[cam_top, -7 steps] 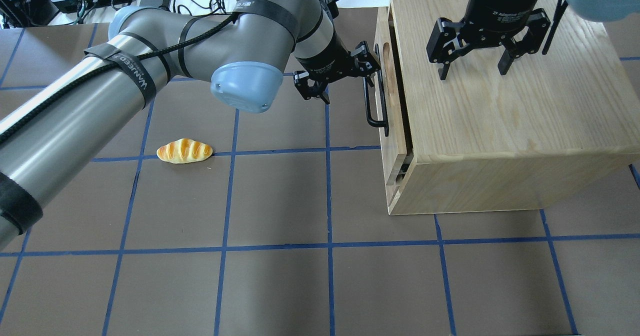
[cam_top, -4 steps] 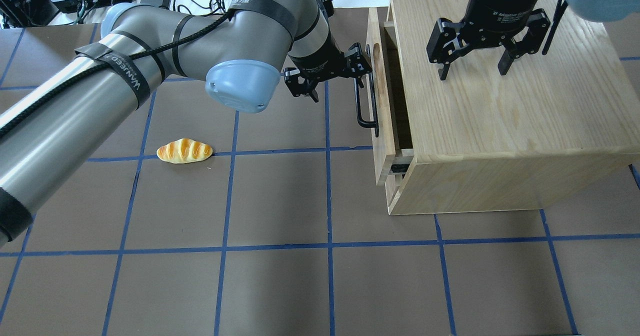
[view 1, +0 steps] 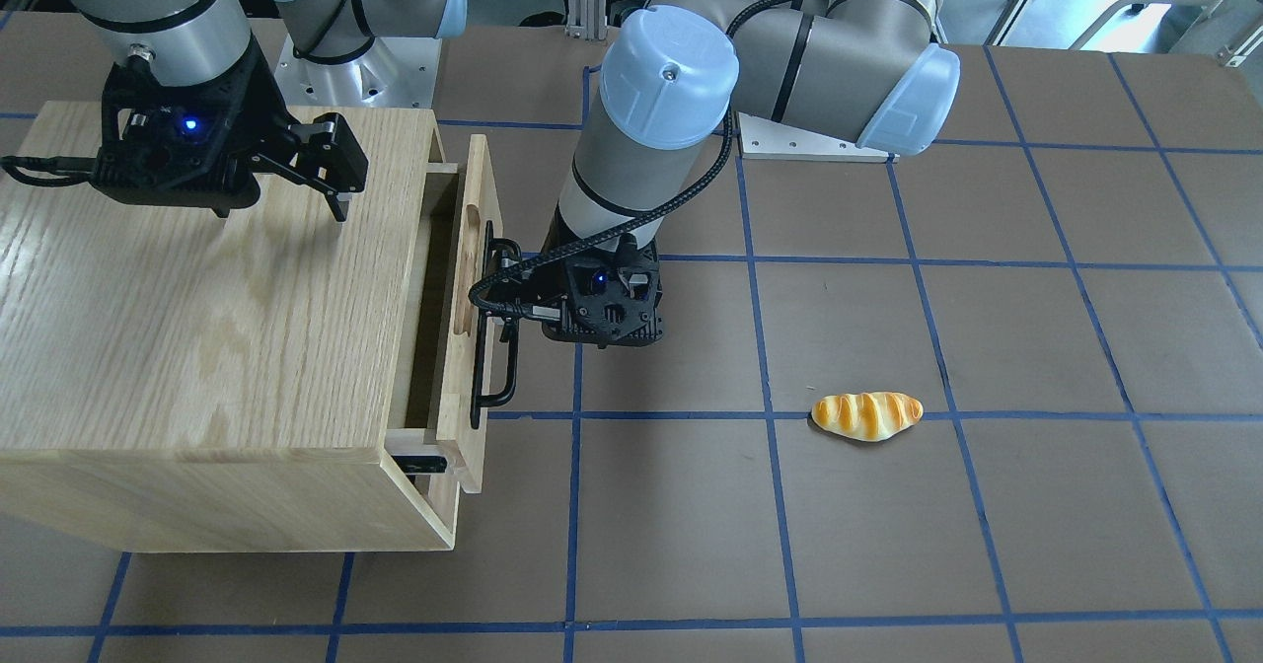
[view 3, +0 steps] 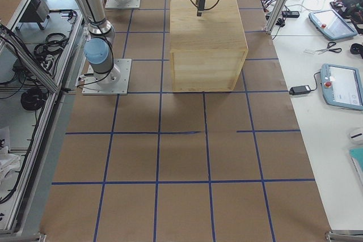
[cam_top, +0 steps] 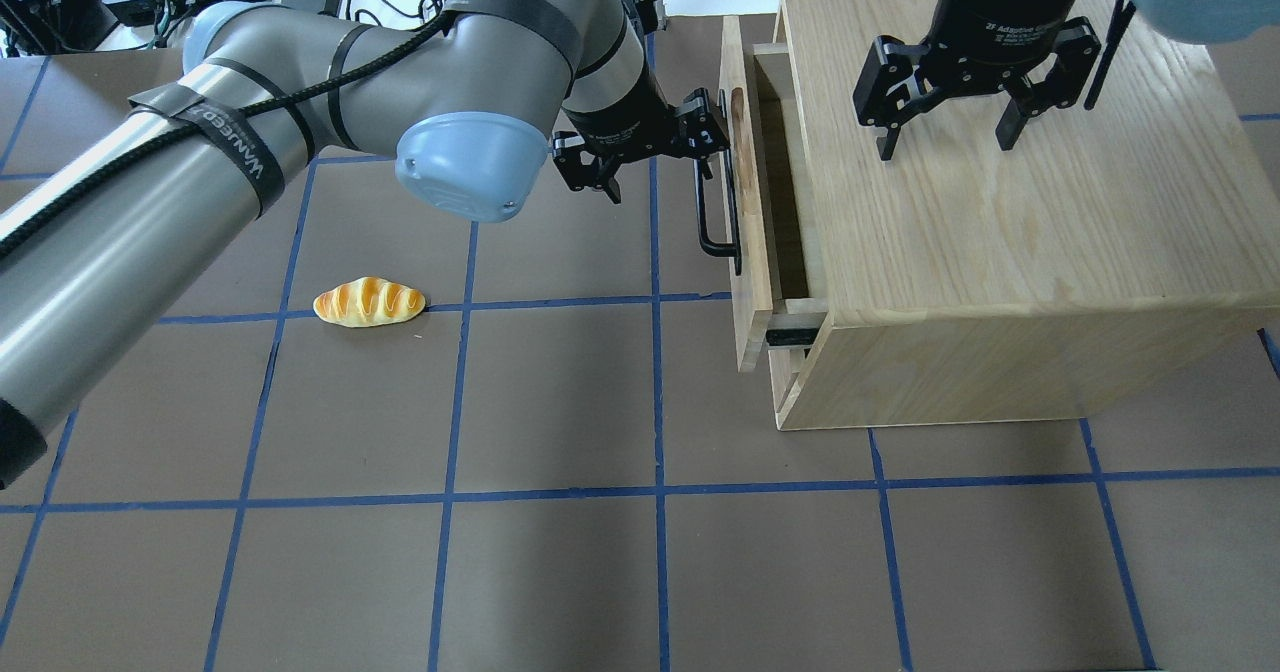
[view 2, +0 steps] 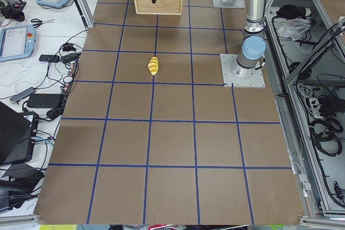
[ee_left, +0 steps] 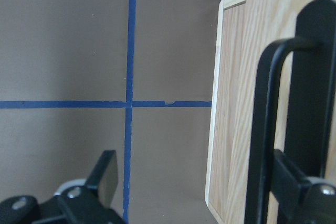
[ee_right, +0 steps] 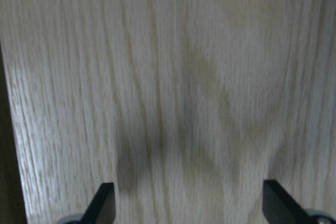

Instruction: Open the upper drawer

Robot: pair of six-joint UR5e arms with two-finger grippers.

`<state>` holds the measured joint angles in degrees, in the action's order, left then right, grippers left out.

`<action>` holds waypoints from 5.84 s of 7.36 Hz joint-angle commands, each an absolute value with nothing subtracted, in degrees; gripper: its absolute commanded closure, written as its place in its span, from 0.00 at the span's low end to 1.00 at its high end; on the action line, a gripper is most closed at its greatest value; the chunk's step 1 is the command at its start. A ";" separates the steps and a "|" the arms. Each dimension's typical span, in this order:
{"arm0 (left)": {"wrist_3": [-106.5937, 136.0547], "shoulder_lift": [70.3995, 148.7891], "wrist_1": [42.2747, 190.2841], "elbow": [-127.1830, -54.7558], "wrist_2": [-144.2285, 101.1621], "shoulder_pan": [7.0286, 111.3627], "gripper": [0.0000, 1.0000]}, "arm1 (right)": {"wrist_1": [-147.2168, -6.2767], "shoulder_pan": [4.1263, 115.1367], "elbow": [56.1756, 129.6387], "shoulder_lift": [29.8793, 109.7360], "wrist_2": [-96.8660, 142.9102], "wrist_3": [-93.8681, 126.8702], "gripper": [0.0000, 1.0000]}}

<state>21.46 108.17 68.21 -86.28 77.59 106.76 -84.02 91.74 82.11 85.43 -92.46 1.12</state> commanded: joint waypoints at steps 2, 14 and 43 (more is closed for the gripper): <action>17.77 106.62 70.56 -87.80 77.61 103.63 0.00 | -84.02 91.76 82.09 85.43 -92.46 1.14 0.00; 7.92 104.15 77.25 -87.80 80.07 94.40 0.00 | -84.02 91.76 82.18 85.43 -92.46 1.05 0.00; -2.29 90.97 94.83 -85.34 90.97 88.15 0.00 | -84.02 91.76 82.09 85.43 -92.46 1.14 0.00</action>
